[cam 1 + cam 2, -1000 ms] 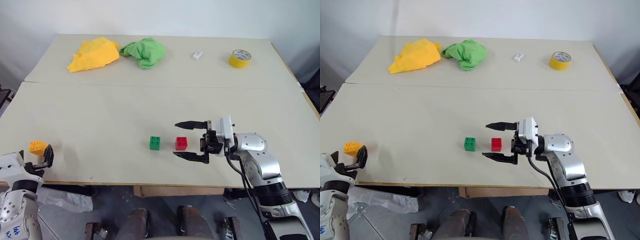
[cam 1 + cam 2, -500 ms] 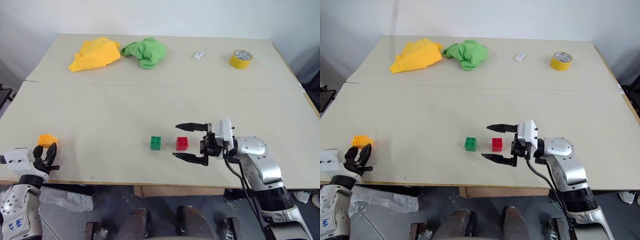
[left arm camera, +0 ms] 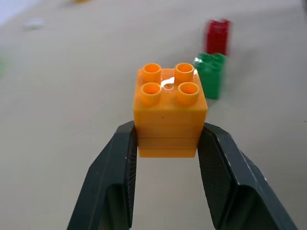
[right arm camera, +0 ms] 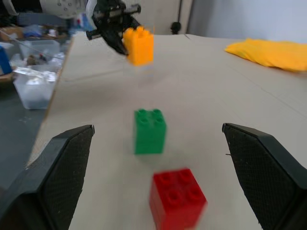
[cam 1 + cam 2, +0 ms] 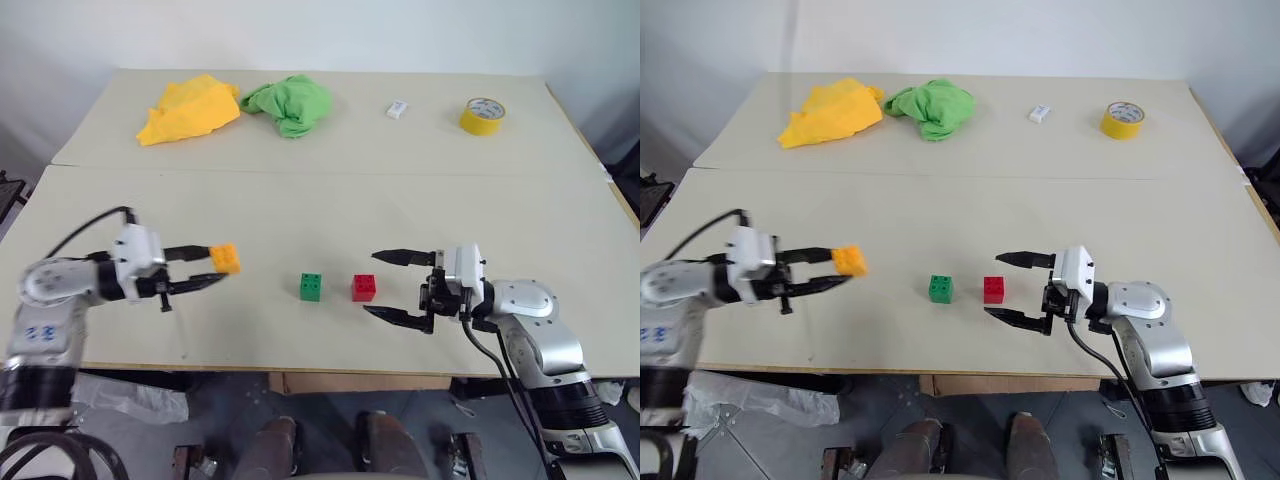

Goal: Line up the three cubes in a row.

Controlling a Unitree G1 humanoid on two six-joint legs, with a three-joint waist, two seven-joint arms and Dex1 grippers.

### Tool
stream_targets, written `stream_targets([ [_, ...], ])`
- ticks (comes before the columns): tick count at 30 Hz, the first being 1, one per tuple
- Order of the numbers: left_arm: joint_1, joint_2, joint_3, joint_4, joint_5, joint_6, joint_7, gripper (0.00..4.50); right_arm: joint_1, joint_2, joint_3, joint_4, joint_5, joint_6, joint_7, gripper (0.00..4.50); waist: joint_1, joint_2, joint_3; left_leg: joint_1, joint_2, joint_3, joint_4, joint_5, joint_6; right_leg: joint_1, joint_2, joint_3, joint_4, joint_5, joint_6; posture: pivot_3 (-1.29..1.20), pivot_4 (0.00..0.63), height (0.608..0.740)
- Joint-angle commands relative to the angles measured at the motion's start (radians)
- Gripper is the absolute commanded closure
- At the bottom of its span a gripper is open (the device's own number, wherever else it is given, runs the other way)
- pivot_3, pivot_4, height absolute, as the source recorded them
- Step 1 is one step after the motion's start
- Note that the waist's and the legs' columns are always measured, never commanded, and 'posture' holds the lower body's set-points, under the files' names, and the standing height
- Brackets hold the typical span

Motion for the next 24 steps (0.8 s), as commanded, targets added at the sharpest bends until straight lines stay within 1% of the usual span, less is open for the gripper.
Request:
stream_targets([
  [1,-0.089,-0.007,-0.037,0.171,0.049,-0.085,-0.101,3.04,0.028,-0.026,-0.046,-0.048,0.009,-0.02,-0.011,0.0,-0.004,0.0,0.0,0.0,0.0,0.001,-0.001,0.0,0.0,-0.001,0.002,0.0,0.0,0.0,0.0,0.0,0.15,0.74],
  [4,-0.161,-0.037,-0.062,0.3,0.077,-0.171,-0.155,3.04,0.066,-0.05,-0.074,-0.073,0.016,-0.016,-0.018,0.0,-0.008,-0.001,0.0,0.0,-0.001,0.003,0.0,0.0,0.001,-0.001,0.001,0.0,0.001,0.0,0.0,0.0,0.15,0.74],
  [5,-0.19,-0.054,-0.073,0.345,0.083,-0.165,-0.179,3.04,0.091,-0.064,-0.093,-0.085,0.019,-0.015,-0.021,0.0,0.0,-0.001,0.0,0.0,-0.001,0.003,0.001,0.0,0.001,-0.001,0.001,0.0,0.001,0.0,0.0,0.0,0.15,0.74],
  [7,-0.244,-0.085,-0.087,0.421,0.109,-0.169,-0.166,3.04,0.144,-0.089,-0.126,-0.106,0.025,-0.011,-0.022,0.0,0.006,-0.001,0.0,0.0,-0.001,0.003,0.003,0.0,0.002,0.0,0.001,0.0,0.003,0.0,0.001,0.0,0.15,0.74],
  [10,-0.277,-0.106,-0.097,0.491,0.127,-0.201,-0.19,3.04,0.201,-0.108,-0.156,-0.126,0.029,-0.011,-0.028,0.0,0.015,-0.003,0.001,-0.001,-0.003,0.002,0.006,-0.001,0.004,0.0,0.0,0.001,0.006,0.0,0.001,0.0,0.15,0.74],
  [14,-0.287,-0.112,-0.112,0.54,0.138,-0.213,-0.225,3.04,0.234,-0.115,-0.177,-0.143,0.031,-0.009,-0.038,0.0,0.016,-0.003,0.002,-0.001,-0.003,0.003,0.007,-0.001,0.005,0.0,0.0,0.001,0.006,0.001,0.001,0.0,0.15,0.74],
  [19,-0.298,-0.127,-0.122,0.571,0.155,-0.236,-0.213,3.04,0.247,-0.121,-0.186,-0.15,0.039,-0.007,-0.04,0.0,0.017,-0.003,0.002,-0.001,-0.003,0.003,0.008,-0.001,0.004,0.0,0.0,0.001,0.007,0.001,0.001,0.0,0.15,0.74],
  [22,-0.3,-0.128,-0.135,0.572,0.154,-0.215,-0.22,3.04,0.249,-0.124,-0.185,-0.154,0.043,-0.005,-0.036,0.0,0.018,-0.003,0.002,-0.001,-0.003,0.003,0.008,-0.001,0.004,0.0,0.0,0.001,0.007,0.001,0.001,0.0,0.15,0.74],
  [23,-0.299,-0.127,-0.143,0.568,0.15,-0.207,-0.224,2.31,0.248,-0.124,-0.185,-0.155,0.044,-0.004,-0.034,0.0,0.018,-0.003,0.002,-0.001,-0.003,0.003,0.008,-0.001,0.004,0.0,0.0,0.001,0.007,0.001,0.001,0.0,0.15,0.74],
  [24,-0.296,-0.125,-0.15,0.559,0.144,-0.194,-0.226,2.05,0.248,-0.126,-0.185,-0.154,0.046,-0.004,-0.032,0.0,0.018,-0.003,0.002,-0.001,-0.003,0.003,0.008,-0.001,0.004,0.0,0.0,0.001,0.007,0.001,0.001,0.0,0.15,0.74],
])
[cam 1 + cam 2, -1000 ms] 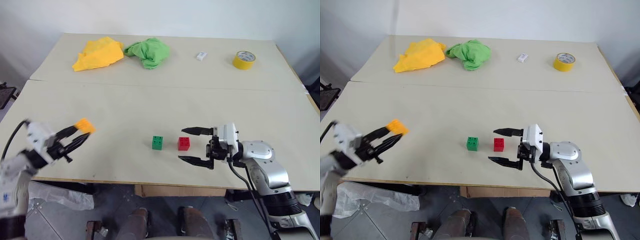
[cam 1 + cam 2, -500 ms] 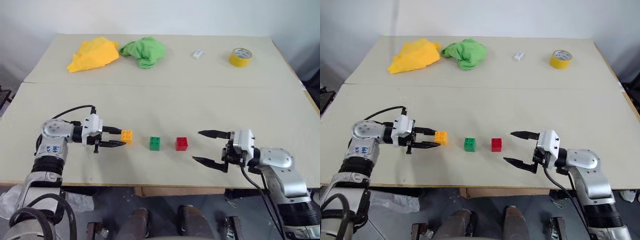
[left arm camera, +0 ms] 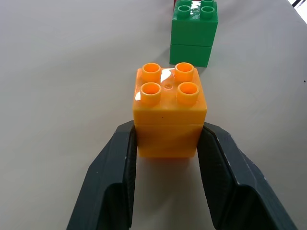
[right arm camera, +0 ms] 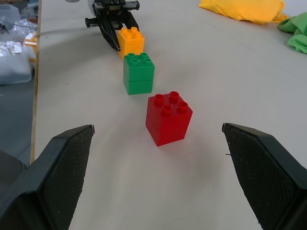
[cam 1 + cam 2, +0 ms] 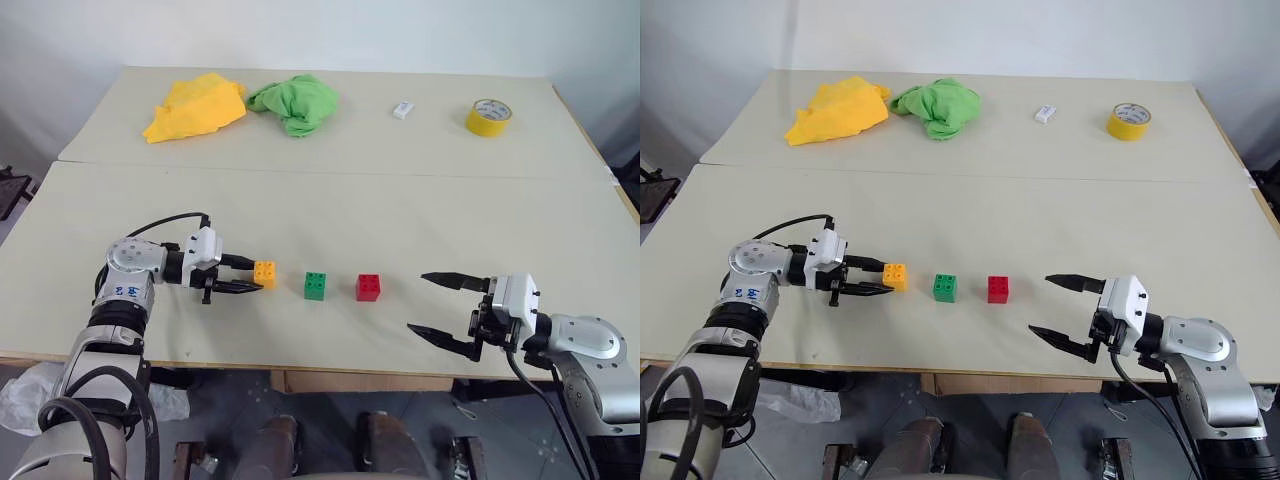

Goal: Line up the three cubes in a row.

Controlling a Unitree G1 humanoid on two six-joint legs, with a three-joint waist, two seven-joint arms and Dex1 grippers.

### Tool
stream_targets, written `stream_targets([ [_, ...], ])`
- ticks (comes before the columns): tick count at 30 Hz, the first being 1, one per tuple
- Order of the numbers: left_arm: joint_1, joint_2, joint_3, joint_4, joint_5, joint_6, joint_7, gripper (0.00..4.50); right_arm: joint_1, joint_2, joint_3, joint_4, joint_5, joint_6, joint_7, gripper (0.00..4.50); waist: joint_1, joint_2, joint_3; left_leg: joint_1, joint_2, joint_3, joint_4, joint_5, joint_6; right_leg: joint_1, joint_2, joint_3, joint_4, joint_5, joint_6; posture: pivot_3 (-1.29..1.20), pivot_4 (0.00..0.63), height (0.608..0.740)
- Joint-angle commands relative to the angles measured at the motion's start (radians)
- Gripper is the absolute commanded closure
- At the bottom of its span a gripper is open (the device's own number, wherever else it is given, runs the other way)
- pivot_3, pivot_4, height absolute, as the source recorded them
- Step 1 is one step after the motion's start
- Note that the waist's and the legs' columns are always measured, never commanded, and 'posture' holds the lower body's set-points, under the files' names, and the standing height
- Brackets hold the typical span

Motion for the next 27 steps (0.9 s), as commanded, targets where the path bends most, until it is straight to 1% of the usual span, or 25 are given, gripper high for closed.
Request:
stream_targets([
  [1,0.009,0.005,-0.027,-0.02,-0.003,0.024,-0.112,1.75,0.004,-0.017,-0.024,-0.031,0.025,-0.005,0.009,0.0,0.0,0.0,0.0,0.0,0.0,0.0,0.0,0.0,0.0,0.0,0.0,0.0,0.0,0.0,0.0,0.0,0.15,0.74],
  [5,0.037,0.032,0.008,-0.064,-0.027,-0.013,-0.104,0.55,-0.022,-0.02,-0.013,-0.018,0.025,-0.006,0.023,0.0,0.001,0.0,0.0,0.0,0.0,0.0,0.0,0.0,0.0,0.0,0.0,0.0,0.0,0.0,0.0,0.0,0.15,0.74],
  [7,0.063,0.064,0.054,-0.11,-0.067,0.006,-0.088,0.03,-0.049,-0.022,-0.012,-0.003,0.026,-0.005,0.03,0.0,-0.004,0.0,0.0,0.0,0.0,0.0,0.0,0.0,0.0,0.0,0.0,0.0,0.0,0.0,0.0,0.0,0.15,0.74],
  [10,0.136,0.13,0.117,-0.227,-0.133,0.067,-0.08,0.03,-0.081,-0.029,-0.017,0.017,0.032,-0.008,0.05,0.0,-0.018,-0.001,0.0,0.0,0.002,0.0,0.0,0.0,-0.001,-0.001,-0.002,0.001,-0.001,0.0,0.0,0.0,0.15,0.74],
  [13,0.244,0.193,0.18,-0.407,-0.204,0.179,-0.035,0.03,-0.119,-0.037,-0.022,0.03,0.046,-0.002,0.064,0.0,-0.018,0.0,0.0,0.0,0.003,0.0,-0.001,0.0,-0.001,-0.001,-0.002,0.003,-0.001,0.0,0.0,0.0,0.15,0.74],
  [17,0.317,0.249,0.23,-0.549,-0.192,0.244,0.074,0.03,-0.167,-0.097,0.0,0.022,0.073,0.097,0.109,0.0,-0.012,0.0,0.001,0.0,0.003,0.0,-0.001,0.0,-0.001,0.0,-0.003,0.008,-0.001,0.0,0.0,0.0,0.15,0.74],
  [19,0.34,0.279,0.229,-0.614,-0.18,0.281,0.085,0.03,-0.195,-0.113,0.013,0.025,0.067,0.1,0.13,0.0,-0.007,0.0,0.001,0.0,0.003,-0.003,0.0,0.0,-0.001,0.001,-0.003,0.008,-0.001,0.0,-0.001,0.0,0.15,0.74],
  [22,0.348,0.283,0.235,-0.664,-0.187,0.316,0.121,0.03,-0.228,-0.106,0.023,0.046,0.06,0.096,0.132,0.0,-0.004,0.0,0.001,0.0,0.002,-0.003,0.0,0.0,-0.001,0.001,-0.003,0.008,-0.002,0.0,-0.001,0.0,0.15,0.74],
  [27,0.35,0.284,0.248,-0.681,-0.187,0.353,0.172,0.03,-0.257,-0.101,0.036,0.078,0.039,0.078,0.136,0.0,-0.008,0.0,0.001,0.0,0.002,-0.003,-0.001,0.0,-0.001,0.001,-0.003,0.008,-0.001,0.0,-0.001,0.0,0.15,0.74],
])
